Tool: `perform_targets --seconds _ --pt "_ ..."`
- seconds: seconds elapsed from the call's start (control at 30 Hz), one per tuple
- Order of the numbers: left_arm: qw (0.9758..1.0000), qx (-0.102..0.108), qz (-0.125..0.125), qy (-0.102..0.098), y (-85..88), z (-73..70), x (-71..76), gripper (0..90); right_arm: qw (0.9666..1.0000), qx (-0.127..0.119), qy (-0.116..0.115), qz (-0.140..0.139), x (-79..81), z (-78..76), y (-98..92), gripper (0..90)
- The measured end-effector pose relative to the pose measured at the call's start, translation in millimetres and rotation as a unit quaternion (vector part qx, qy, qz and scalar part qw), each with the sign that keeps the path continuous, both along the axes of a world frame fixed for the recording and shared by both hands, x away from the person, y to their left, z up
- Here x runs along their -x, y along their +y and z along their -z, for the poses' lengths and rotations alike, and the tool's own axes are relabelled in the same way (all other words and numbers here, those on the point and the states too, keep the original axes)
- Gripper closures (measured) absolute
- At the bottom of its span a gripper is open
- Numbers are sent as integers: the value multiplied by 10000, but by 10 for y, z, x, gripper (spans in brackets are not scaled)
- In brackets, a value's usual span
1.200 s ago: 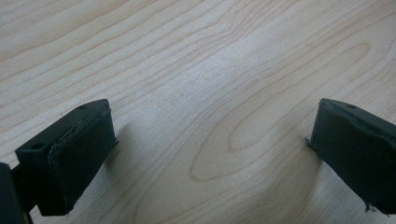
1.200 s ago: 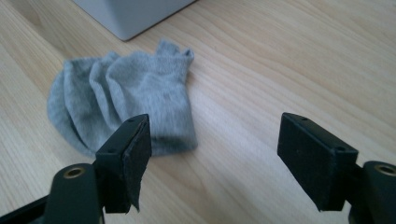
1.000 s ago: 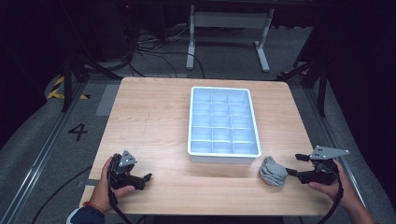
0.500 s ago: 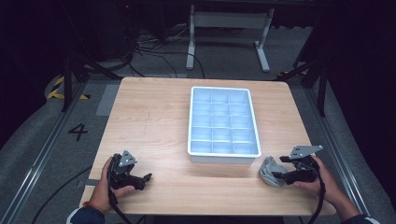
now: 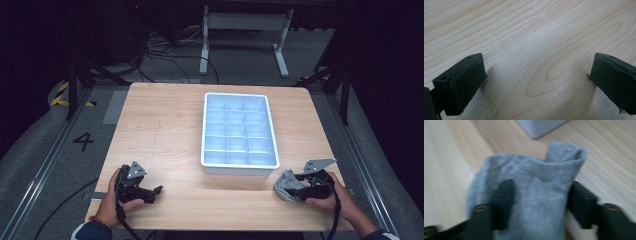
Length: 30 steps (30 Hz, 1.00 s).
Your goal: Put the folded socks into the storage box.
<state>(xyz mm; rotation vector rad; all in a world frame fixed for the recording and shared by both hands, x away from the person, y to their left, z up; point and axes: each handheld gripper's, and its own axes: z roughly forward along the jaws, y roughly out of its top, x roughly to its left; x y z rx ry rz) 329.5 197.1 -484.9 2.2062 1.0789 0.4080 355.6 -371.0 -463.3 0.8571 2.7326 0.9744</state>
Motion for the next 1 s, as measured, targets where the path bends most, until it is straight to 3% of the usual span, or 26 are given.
perform_targets --seconds 0.13,0.27,0.57,0.63,1.0 --pt "10000 9 -10 32 -3 -1 4 5 9999 -31 -20 -107 67 -15 33 661" --pt "10000 10 -11 31 -3 -1 4 5 9996 42 -174 -234 120 -28 64 730" --pt "9999 60 -65 76 -8 3 17 5 9980 -89 -515 -358 190 -21 22 763" --pt "10000 -18 -32 -8 3 -2 8 5 9974 -113 -600 -390 205 -33 11 765" --pt "10000 -4 -37 19 3 -2 12 5 9952 -295 -893 -257 252 -133 -95 769"
